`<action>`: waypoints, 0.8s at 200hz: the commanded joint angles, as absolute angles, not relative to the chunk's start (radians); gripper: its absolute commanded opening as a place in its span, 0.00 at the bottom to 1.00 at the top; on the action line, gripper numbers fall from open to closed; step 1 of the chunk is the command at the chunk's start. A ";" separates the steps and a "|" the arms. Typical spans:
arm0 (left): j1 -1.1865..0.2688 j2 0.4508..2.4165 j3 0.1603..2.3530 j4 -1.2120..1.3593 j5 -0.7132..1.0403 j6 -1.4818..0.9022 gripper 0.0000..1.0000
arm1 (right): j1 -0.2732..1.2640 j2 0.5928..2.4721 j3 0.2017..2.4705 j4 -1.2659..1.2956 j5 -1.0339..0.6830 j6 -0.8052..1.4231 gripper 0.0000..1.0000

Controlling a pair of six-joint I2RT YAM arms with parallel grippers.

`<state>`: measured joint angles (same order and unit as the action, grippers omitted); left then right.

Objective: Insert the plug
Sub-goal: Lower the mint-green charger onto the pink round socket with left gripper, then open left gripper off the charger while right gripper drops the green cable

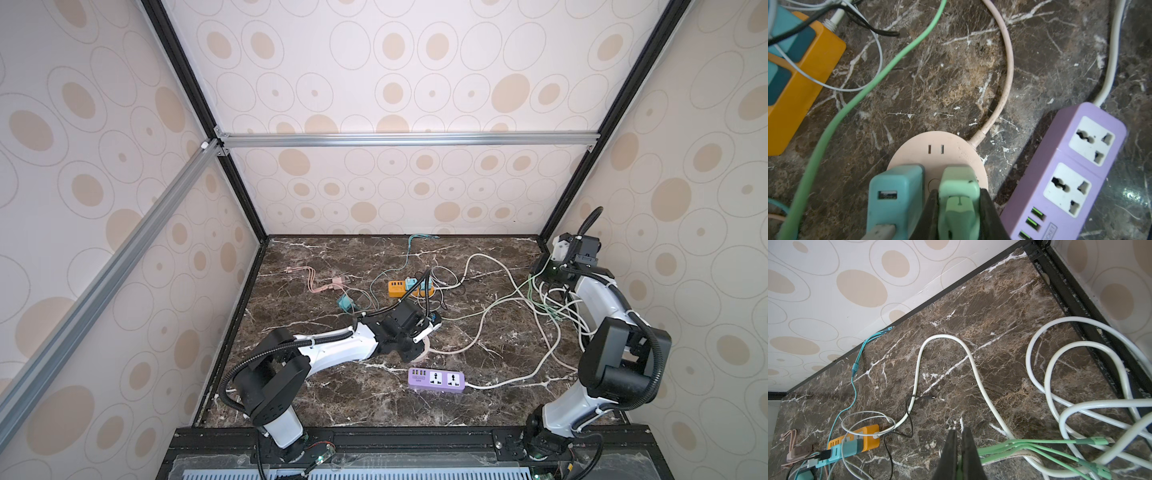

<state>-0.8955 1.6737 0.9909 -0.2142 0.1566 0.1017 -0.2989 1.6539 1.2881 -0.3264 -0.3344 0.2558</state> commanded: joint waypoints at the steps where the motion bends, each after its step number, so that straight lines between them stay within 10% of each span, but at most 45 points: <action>1: -0.895 1.832 0.919 -0.322 0.150 0.127 0.00 | -0.274 1.632 1.279 -0.369 -0.302 0.220 0.00; 47: -0.874 1.738 1.010 -0.335 0.155 0.133 0.00 | -0.232 1.629 1.317 -0.565 -0.123 0.154 0.04; 82: -0.866 1.597 1.087 -0.362 0.218 0.174 0.66 | -0.223 1.669 1.339 -0.716 0.150 0.114 0.47; 119: -0.866 1.475 1.095 -0.419 0.247 0.192 0.82 | -0.161 1.783 1.429 -0.944 0.453 0.044 1.00; 160: -0.861 1.359 1.020 -0.328 0.182 0.103 0.98 | -0.124 1.948 1.521 -1.187 0.714 0.037 0.99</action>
<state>-0.8715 1.4036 1.0504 -0.3622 0.2234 0.1501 -0.1268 1.8664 1.4765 -0.9546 0.4881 0.0597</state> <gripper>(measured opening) 0.982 0.989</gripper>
